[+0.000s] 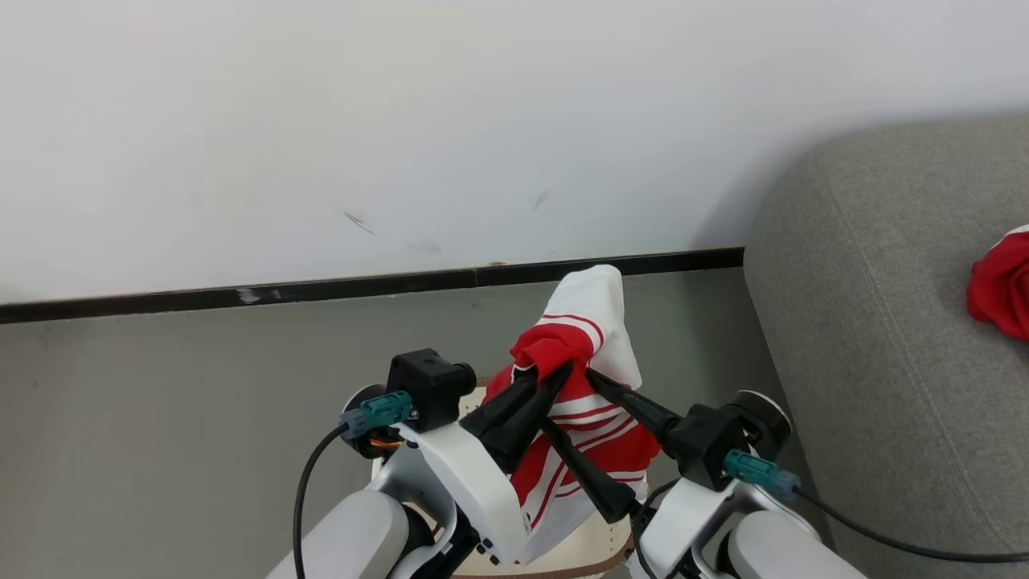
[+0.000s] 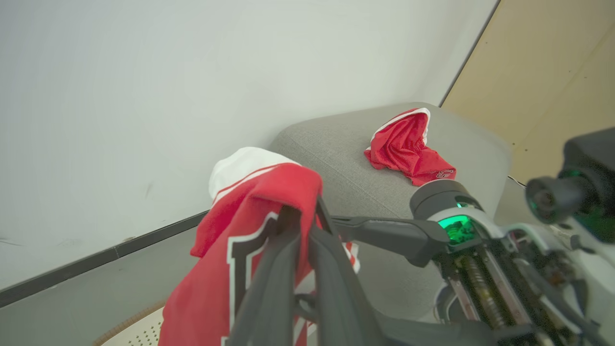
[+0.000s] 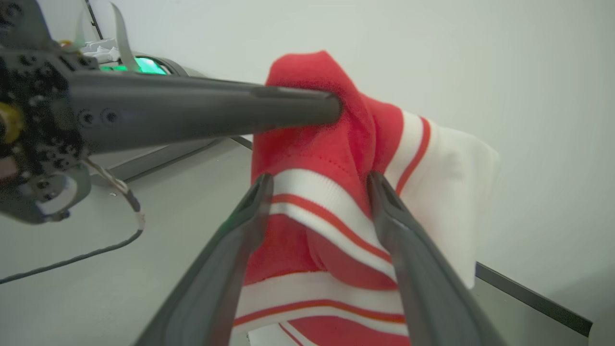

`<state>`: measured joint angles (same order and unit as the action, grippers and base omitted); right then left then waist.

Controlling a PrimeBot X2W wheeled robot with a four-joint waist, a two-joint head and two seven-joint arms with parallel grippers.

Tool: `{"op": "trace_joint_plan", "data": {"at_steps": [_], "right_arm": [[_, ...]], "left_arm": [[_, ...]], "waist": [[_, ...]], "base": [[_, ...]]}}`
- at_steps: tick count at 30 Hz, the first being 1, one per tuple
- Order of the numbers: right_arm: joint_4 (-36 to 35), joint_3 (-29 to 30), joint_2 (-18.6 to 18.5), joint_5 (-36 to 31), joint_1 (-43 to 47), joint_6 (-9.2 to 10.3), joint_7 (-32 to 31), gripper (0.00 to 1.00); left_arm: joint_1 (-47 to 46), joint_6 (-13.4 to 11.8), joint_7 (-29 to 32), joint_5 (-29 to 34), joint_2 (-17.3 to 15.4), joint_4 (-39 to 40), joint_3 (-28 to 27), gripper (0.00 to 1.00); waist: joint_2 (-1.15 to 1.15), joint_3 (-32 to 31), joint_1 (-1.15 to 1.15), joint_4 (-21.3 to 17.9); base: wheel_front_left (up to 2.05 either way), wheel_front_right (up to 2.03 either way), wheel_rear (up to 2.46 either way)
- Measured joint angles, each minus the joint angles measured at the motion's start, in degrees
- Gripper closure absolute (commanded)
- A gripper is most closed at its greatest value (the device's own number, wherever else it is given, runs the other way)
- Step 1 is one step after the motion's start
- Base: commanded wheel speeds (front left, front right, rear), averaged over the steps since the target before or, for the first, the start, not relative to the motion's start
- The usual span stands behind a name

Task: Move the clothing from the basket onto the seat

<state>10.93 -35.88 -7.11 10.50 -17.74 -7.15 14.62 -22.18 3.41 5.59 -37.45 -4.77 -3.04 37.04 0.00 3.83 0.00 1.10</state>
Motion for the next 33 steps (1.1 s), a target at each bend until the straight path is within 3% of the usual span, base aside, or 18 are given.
{"op": "trace_joint_plan", "data": {"at_steps": [2,3,5,6,13,15,17,19,20,33], "right_arm": [[0.08,0.01,0.00,0.00,0.28,0.00,0.00,0.00],[0.16,0.05,0.00,0.00,0.52,0.00,0.00,0.36],[0.15,0.05,0.02,0.01,1.07,0.00,0.00,0.86],[0.14,0.02,0.04,0.01,1.13,0.00,0.00,1.00],[0.04,0.32,0.08,0.19,1.18,0.00,0.00,1.00],[-0.05,0.64,0.09,0.54,1.26,0.00,0.00,1.00],[-0.11,1.16,0.08,0.66,1.47,0.00,0.00,1.00],[-0.26,1.90,0.07,0.68,1.82,0.00,0.00,1.00],[-0.45,2.29,0.07,0.69,2.02,-0.01,0.00,1.00],[-1.38,6.71,-1.00,0.59,2.33,-0.01,0.00,1.00]], "left_arm": [[0.27,0.13,0.38,-0.26,0.04,0.44,0.20,1.00],[0.49,0.29,0.52,-0.65,0.08,0.75,0.36,1.00],[0.83,0.29,1.27,-1.62,0.03,1.60,0.40,1.00],[1.03,0.29,1.45,-1.88,-0.01,2.07,0.37,1.00],[1.81,0.26,3.00,-2.94,-0.27,3.99,0.29,1.00],[1.91,0.14,3.02,-2.89,-0.65,4.39,0.03,0.89],[2.38,-0.24,3.27,-2.86,-0.85,4.94,-0.22,0.62],[2.83,-0.35,3.25,-2.71,-1.10,5.45,-0.44,0.14],[2.97,-0.75,3.24,-2.54,-1.25,5.69,-0.54,0.00],[5.38,-1.34,0.69,-0.74,-3.13,7.99,-1.45,0.00]], "waist": [[0.00,-0.19,0.00,0.12],[0.00,-0.36,0.00,0.22],[0.00,-0.61,0.00,0.37],[0.00,-0.64,0.00,0.38],[0.00,-0.46,0.00,0.24],[0.00,-0.38,0.00,0.17],[0.00,-0.31,0.00,0.08],[0.00,-0.24,0.00,-0.02],[0.00,-0.21,0.00,-0.07],[0.00,-0.12,0.00,-1.15]], "base": [[0.00,0.00,0.00],[0.00,0.00,0.00],[0.00,0.00,0.00],[0.00,0.00,0.00],[0.00,0.00,0.00],[0.00,0.00,0.00],[0.00,0.00,0.00],[0.00,0.00,0.00],[0.00,0.00,0.00],[0.00,0.00,0.00]]}}
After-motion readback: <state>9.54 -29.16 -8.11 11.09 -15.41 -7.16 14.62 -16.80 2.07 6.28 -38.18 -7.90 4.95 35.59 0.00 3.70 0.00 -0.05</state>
